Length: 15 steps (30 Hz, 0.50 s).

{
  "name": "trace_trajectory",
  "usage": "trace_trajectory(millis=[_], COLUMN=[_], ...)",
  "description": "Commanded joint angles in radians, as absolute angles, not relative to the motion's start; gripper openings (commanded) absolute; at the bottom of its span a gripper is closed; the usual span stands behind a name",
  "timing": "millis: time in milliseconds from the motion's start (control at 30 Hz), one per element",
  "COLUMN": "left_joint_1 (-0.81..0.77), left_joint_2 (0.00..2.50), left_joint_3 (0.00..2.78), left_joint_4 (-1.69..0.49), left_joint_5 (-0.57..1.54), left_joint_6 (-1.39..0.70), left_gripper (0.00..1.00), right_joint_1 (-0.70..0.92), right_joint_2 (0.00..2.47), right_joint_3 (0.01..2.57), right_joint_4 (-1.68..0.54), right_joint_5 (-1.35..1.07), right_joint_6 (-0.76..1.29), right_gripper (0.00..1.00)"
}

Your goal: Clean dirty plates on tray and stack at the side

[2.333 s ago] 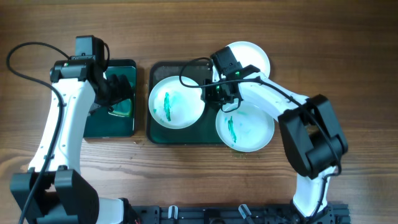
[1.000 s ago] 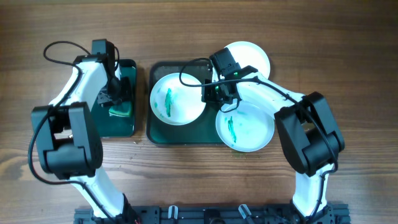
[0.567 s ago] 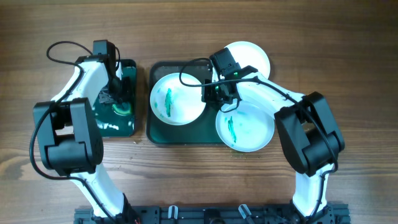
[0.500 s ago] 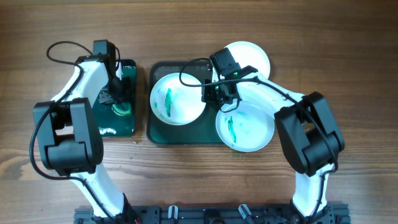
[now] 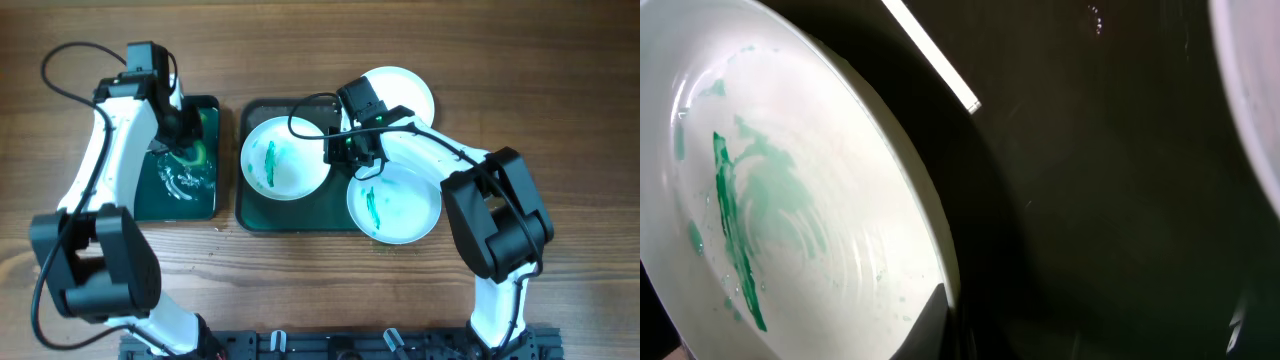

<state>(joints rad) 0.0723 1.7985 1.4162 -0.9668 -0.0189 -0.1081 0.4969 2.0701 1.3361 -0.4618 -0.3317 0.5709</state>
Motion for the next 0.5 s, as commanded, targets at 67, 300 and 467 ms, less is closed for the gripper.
trace_trajectory(millis=[67, 300, 467], left_joint_1=[0.077, 0.042, -0.06], left_joint_2=[1.805, 1.804, 1.808], left_joint_3=[1.419, 1.42, 1.419], left_joint_4=[-0.986, -0.981, -0.938], left_joint_5=[-0.154, -0.043, 0.1], left_joint_6=[-0.218, -0.274, -0.32], left_gripper=[0.04, 0.04, 0.04], right_joint_1=[0.498, 0.498, 0.498], right_joint_2=[2.098, 2.098, 2.098], right_joint_3=[1.353, 1.353, 1.353], right_joint_4=[-0.457, -0.451, -0.449], right_joint_5=[-0.33, -0.338, -0.338], right_joint_6=[0.538, 0.539, 0.538], right_gripper=[0.04, 0.04, 0.04])
